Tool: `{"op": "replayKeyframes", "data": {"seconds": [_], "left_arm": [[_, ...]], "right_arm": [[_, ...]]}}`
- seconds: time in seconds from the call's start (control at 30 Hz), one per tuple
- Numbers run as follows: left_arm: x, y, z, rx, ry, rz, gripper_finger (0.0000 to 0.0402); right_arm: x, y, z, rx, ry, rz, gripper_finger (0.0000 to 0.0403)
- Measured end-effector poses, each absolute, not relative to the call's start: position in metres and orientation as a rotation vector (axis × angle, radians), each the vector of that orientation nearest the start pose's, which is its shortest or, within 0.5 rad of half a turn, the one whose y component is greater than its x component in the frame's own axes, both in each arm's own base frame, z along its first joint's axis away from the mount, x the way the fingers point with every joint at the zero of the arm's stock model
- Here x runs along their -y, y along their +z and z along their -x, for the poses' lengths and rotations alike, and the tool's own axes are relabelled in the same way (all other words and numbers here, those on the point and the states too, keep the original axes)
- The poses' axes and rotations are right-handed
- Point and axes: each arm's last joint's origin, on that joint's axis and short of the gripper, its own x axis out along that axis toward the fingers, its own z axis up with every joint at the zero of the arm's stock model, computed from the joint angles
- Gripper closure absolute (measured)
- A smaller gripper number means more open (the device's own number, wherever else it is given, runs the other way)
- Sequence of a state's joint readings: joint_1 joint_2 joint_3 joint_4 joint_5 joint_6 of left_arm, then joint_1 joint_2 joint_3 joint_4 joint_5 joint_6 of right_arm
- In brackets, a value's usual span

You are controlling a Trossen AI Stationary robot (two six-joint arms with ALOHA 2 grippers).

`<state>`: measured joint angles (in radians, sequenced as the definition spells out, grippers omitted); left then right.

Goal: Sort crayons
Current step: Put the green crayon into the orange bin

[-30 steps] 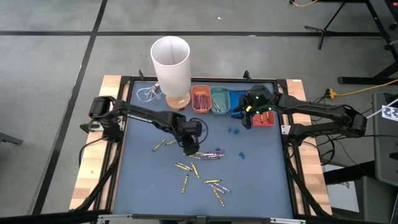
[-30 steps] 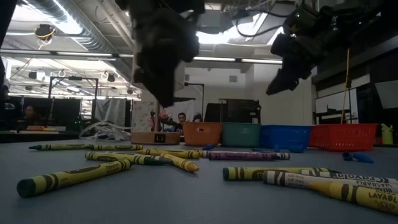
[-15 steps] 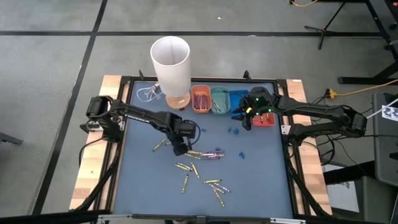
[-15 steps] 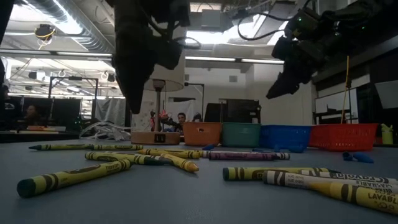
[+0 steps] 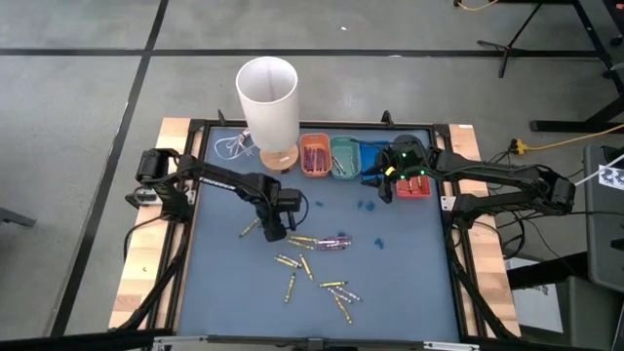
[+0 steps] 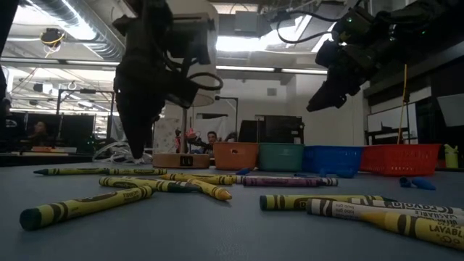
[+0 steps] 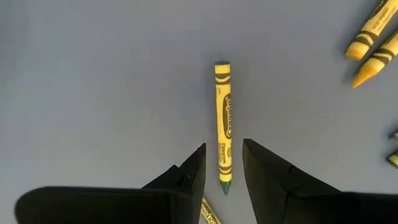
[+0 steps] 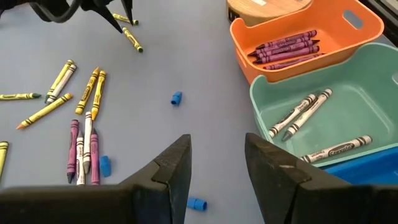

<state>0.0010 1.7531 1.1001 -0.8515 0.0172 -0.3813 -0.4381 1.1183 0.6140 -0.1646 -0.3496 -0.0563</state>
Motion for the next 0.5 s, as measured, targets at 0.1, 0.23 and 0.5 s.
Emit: {"op": "replayKeyframes", "data": {"seconds": [0.1,0.23,0.5], "left_arm": [[0.003,0.161,-0.307,-1.442,0.259,0.315,0.0312],[0.008,0.149,-0.305,-1.407,0.235,0.302,0.0312],[0.007,0.141,-0.298,-1.431,0.255,0.263,0.0312]], "right_arm": [[0.085,0.216,-0.206,-0.621,-0.068,-0.203,0.0253],[0.085,0.216,-0.206,-0.621,-0.068,-0.203,0.0253],[0.085,0.216,-0.206,-0.621,-0.068,-0.203,0.0253]]}}
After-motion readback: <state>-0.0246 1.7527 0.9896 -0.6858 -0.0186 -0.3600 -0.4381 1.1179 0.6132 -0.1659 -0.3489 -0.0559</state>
